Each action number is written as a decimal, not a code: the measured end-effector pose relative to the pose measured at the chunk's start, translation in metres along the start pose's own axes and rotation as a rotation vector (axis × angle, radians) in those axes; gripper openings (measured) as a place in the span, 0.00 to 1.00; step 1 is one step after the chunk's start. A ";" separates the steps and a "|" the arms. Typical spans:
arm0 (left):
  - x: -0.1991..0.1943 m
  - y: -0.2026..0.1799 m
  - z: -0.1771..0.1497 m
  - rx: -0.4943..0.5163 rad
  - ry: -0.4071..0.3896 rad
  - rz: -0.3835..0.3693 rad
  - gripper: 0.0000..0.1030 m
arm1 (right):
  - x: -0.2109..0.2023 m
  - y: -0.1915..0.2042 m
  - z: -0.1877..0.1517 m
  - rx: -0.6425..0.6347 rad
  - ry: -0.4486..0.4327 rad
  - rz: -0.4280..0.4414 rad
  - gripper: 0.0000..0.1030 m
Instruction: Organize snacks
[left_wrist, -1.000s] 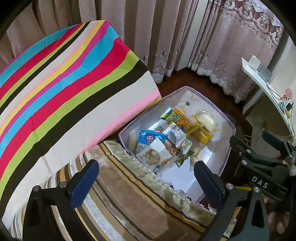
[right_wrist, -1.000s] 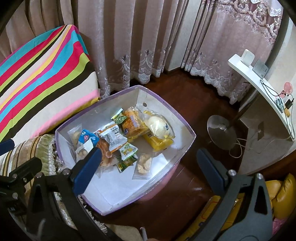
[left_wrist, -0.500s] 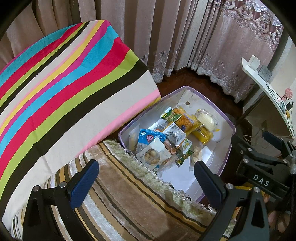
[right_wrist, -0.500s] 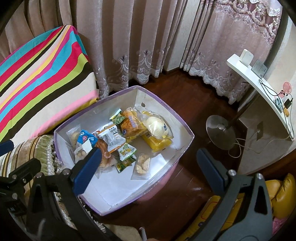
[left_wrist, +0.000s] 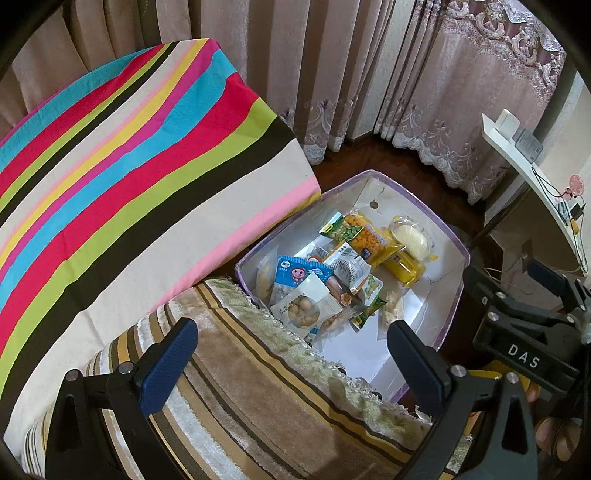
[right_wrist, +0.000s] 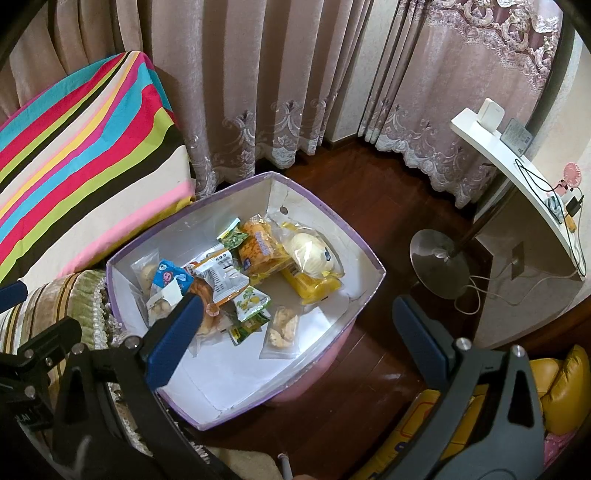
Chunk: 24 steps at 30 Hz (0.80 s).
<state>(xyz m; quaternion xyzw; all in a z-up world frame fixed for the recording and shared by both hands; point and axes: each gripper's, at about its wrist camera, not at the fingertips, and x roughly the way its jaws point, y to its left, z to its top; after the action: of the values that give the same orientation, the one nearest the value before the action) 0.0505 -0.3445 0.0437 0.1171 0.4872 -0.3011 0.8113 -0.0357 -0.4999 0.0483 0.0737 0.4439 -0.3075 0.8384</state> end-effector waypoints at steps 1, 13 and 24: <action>0.000 0.000 0.000 -0.001 0.000 0.000 1.00 | 0.000 0.000 0.000 0.000 0.001 0.001 0.99; 0.000 0.000 0.000 -0.001 0.000 0.000 1.00 | 0.000 -0.001 0.001 -0.001 -0.001 0.000 0.99; 0.001 -0.001 -0.001 -0.001 0.001 0.001 1.00 | -0.004 -0.004 -0.002 0.017 0.002 -0.013 0.99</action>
<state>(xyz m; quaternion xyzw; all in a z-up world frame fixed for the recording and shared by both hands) 0.0495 -0.3450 0.0427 0.1172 0.4878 -0.3006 0.8111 -0.0408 -0.5002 0.0512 0.0786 0.4426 -0.3165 0.8353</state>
